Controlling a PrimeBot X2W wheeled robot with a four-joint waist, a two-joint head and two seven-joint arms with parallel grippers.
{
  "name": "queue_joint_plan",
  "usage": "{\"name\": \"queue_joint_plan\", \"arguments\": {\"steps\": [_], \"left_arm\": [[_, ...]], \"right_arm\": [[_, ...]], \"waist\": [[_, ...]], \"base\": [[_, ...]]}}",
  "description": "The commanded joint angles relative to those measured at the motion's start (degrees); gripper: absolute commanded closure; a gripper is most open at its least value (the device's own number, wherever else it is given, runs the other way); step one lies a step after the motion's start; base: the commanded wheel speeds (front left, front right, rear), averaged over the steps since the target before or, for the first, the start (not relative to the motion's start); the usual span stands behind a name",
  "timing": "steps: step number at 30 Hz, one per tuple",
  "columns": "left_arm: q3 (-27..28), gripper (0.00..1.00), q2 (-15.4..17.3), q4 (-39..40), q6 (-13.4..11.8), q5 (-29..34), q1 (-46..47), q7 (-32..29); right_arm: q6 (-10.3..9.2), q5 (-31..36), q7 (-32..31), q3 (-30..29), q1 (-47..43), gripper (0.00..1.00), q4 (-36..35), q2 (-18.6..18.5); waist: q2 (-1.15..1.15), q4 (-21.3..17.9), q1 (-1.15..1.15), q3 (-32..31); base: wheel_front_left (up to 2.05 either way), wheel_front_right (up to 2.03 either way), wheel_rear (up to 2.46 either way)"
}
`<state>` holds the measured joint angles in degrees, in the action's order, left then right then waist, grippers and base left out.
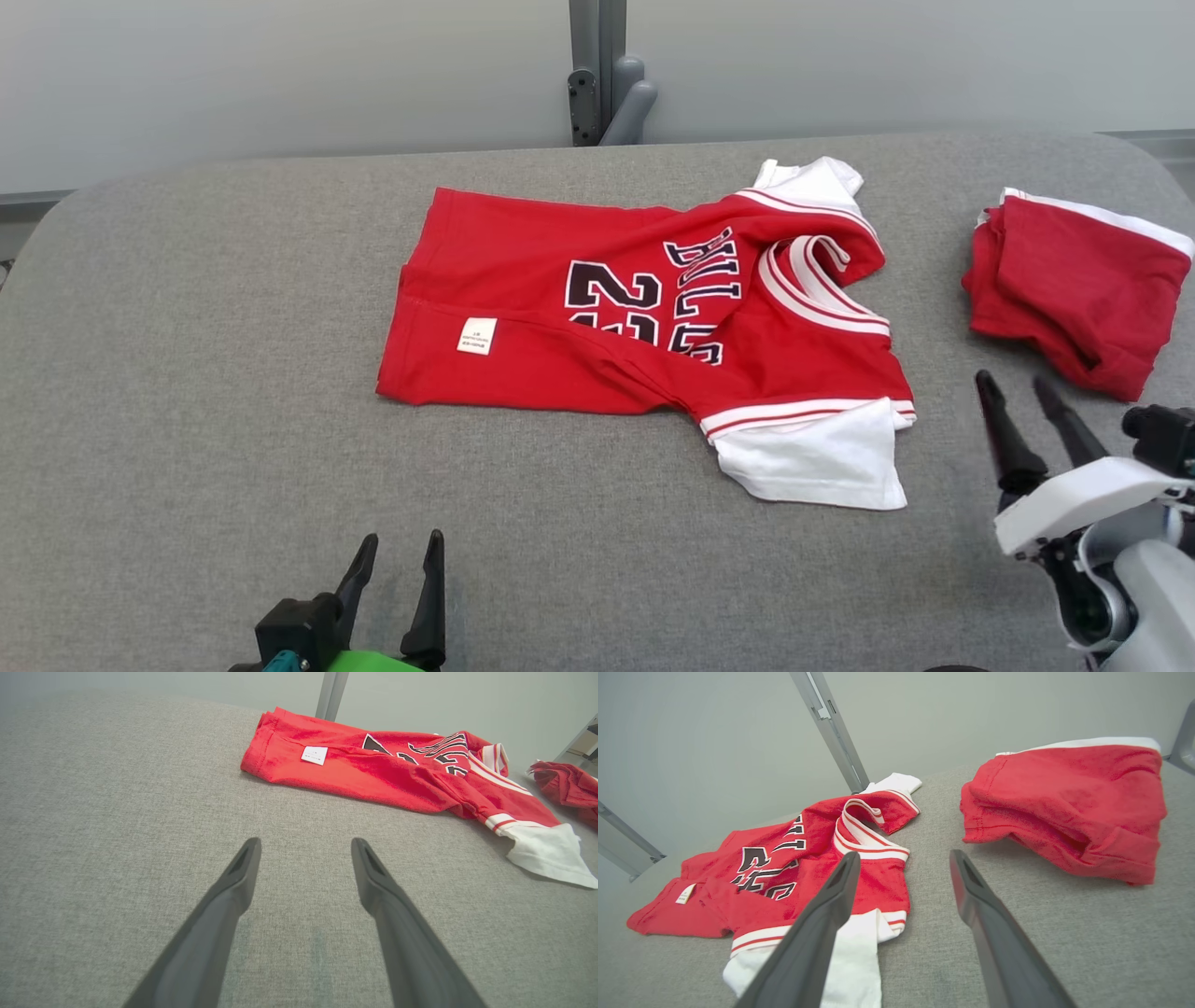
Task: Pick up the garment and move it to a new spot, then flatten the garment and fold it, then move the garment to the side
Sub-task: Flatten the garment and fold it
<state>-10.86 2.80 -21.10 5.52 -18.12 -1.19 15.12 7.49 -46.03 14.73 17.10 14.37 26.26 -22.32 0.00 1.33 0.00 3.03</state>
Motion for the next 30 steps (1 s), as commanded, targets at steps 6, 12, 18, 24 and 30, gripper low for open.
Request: {"name": "queue_joint_plan", "arguments": {"steps": [6, 12, 18, 24, 30], "left_arm": [[0.41, 0.0, 0.19, -0.44, -0.17, 0.56, 0.74, 0.01], [0.23, 0.0, 0.2, -0.26, -0.03, 0.88, 1.1, 0.01], [0.05, 0.0, 0.2, -0.3, 0.14, 1.26, 1.31, 0.01], [-0.46, 0.0, 0.2, -0.4, 0.22, 1.3, 2.32, 0.01], [-1.03, 0.0, 0.19, -0.26, 0.01, 0.93, 3.45, 0.01]], "right_arm": [[-0.02, 13.21, 0.43, -9.54, -1.87, 0.0, 1.33, 3.94], [-0.01, 18.89, 0.45, -9.61, -1.7, 0.0, 1.75, 6.72], [-0.01, 19.87, 0.45, -7.93, 1.89, 0.0, 4.38, 7.41], [-0.01, 20.91, -0.02, -5.32, 9.15, 0.0, 10.7, 6.8], [-0.02, 21.95, -2.43, -5.44, 15.54, 0.0, 18.99, 6.32]], "waist": [[0.0, -0.1, 0.0, 0.68], [0.0, 0.55, 0.0, 1.03], [0.0, 1.42, 0.0, 2.16], [0.0, 2.6, 0.0, 3.98], [0.0, 3.98, 0.0, 5.72]], "base": [[0.0, 0.0, 0.0], [0.0, 0.0, 0.0], [0.0, 0.0, 0.0], [0.0, 0.0, 0.0], [0.0, 0.0, 0.0]]}}
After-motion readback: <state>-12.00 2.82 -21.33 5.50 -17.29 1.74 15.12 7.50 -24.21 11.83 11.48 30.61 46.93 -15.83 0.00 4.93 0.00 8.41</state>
